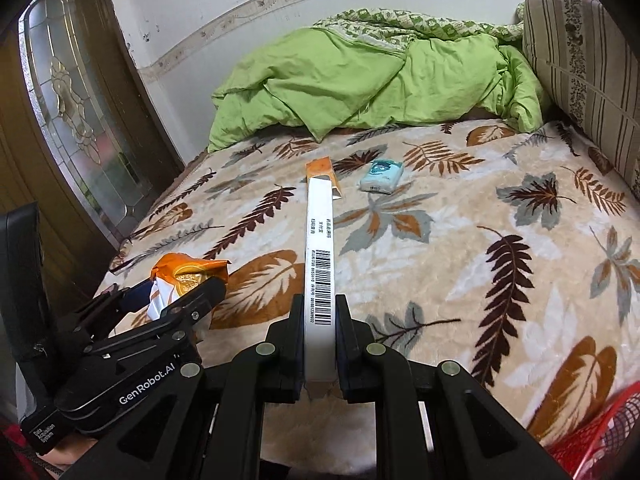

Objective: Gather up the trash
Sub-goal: 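Lift the snack wrapper and white box, turning toward the wastebasket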

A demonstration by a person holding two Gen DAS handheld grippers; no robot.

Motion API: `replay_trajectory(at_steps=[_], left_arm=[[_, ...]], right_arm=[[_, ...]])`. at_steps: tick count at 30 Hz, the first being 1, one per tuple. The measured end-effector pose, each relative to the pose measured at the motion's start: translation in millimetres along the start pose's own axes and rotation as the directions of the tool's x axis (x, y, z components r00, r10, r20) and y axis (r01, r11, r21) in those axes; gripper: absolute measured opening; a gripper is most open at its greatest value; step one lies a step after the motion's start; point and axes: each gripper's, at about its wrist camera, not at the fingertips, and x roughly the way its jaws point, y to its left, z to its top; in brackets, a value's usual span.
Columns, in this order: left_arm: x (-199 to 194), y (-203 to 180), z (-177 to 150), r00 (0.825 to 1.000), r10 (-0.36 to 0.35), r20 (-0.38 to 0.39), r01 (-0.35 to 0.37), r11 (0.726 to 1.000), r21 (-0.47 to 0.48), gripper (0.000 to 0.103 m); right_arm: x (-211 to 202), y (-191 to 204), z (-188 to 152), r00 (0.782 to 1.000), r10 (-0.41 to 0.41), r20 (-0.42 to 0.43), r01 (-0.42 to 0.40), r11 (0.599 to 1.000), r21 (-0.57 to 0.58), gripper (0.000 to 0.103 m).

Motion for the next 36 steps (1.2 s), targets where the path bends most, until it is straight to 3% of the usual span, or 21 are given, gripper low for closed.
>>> replay_trajectory(at_steps=[29,32,36], left_arm=[[-27,-39,3,0.998,-0.065,0.02,0.063,0.995,0.072,0.062],[-29,-47,6,0.996,-0.091,0.015,0.09,0.992,0.084,0.062],[-34,-72,10,0.983,-0.183,0.009,0.18,0.974,0.136,0.062]], right_arm=[[-54,-27,-4,0.998,-0.014,0.056,0.008,0.994,0.11,0.014],[-62,-34,-5,0.997,-0.021,0.069,0.012,0.992,0.125,0.014],[-82,-51,-8,0.995,-0.05,0.091,0.035,0.987,0.16,0.014]])
